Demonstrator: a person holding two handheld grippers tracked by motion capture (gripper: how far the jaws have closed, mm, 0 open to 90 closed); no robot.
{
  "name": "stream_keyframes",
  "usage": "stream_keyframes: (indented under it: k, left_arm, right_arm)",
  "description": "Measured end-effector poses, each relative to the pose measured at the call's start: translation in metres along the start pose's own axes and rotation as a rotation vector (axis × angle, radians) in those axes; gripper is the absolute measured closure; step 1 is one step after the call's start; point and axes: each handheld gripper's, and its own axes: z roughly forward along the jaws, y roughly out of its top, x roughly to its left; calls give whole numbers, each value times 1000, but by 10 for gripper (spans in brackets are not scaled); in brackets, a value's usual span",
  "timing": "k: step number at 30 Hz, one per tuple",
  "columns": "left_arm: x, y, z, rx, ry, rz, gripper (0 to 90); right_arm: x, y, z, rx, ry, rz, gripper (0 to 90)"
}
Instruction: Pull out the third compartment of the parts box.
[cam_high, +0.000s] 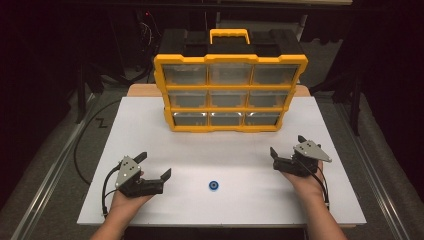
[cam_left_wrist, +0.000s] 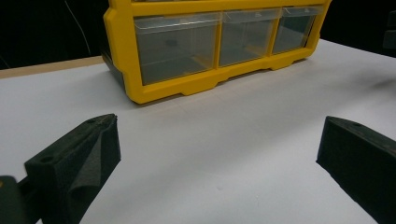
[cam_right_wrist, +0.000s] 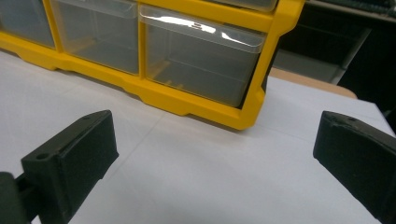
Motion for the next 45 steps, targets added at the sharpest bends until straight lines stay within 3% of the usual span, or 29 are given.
stream_keyframes:
  k: [13, 18, 32, 33, 38, 45]
  left_arm:
    - [-2, 0, 2, 33, -12, 21, 2]
    - [-4, 0, 2, 30, -10, 29, 4]
    - [-5, 0, 2, 28, -10, 36, 4]
    - [-5, 0, 2, 30, -12, 35, 4]
    - [-5, -1, 3, 34, -16, 37, 4]
    - [-5, -1, 2, 29, -17, 36, 4]
  right_arm:
    - [-2, -9, 3, 34, -52, -172, 12]
    - [-3, -10, 4, 36, -58, -204, 12]
    - [5, -12, 5, 48, -79, -358, 12]
    - [6, -14, 6, 58, -88, -391, 12]
    - [8, -15, 7, 65, -99, -432, 12]
    - [13, -17, 8, 75, -126, -532, 12]
